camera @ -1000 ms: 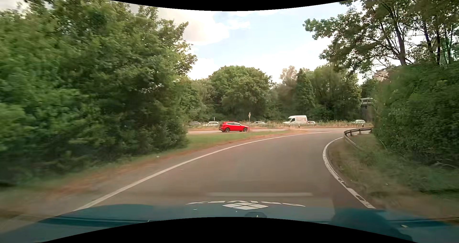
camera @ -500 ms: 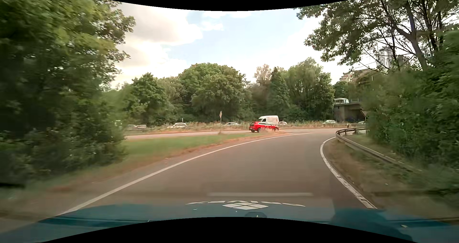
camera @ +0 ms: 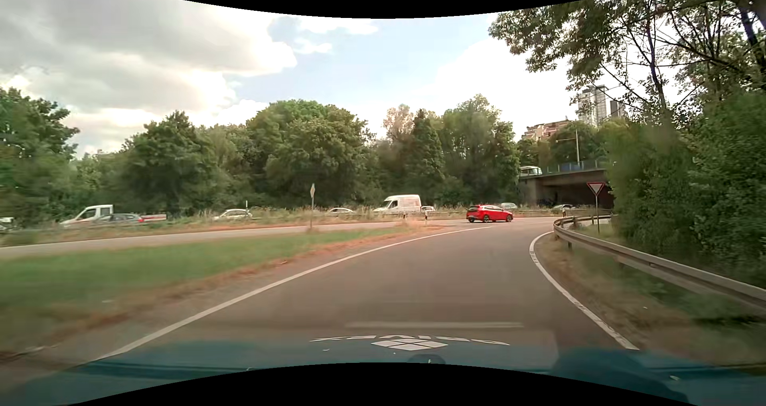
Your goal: Follow the waypoints while adhering to traffic rules and regulations
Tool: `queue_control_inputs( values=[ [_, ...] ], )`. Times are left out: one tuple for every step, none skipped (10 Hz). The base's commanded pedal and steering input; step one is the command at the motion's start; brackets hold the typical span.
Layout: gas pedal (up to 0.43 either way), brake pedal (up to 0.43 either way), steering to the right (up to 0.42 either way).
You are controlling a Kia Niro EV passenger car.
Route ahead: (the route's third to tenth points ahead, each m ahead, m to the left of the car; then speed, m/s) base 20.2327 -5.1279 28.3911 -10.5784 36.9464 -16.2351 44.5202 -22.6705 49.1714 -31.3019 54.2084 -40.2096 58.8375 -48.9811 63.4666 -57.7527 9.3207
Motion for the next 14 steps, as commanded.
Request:
queue_control_inputs(
  values=[
    [0.169,0.000,0.111],
    [0.169,0.000,0.111],
    [0.177,0.000,0.112],
    [0.177,0.000,0.113],
    [0.177,0.000,0.115],
    [0.177,0.000,0.118],
    [0.177,0.000,0.120],
    [0.177,0.000,0.121],
    [0.197,0.000,0.120],
    [0.209,0.000,0.119],
    [0.209,0.000,0.119],
    [0.209,0.000,0.119],
    [0.209,0.000,0.119],
    [0.209,0.000,0.118]
  ],
)
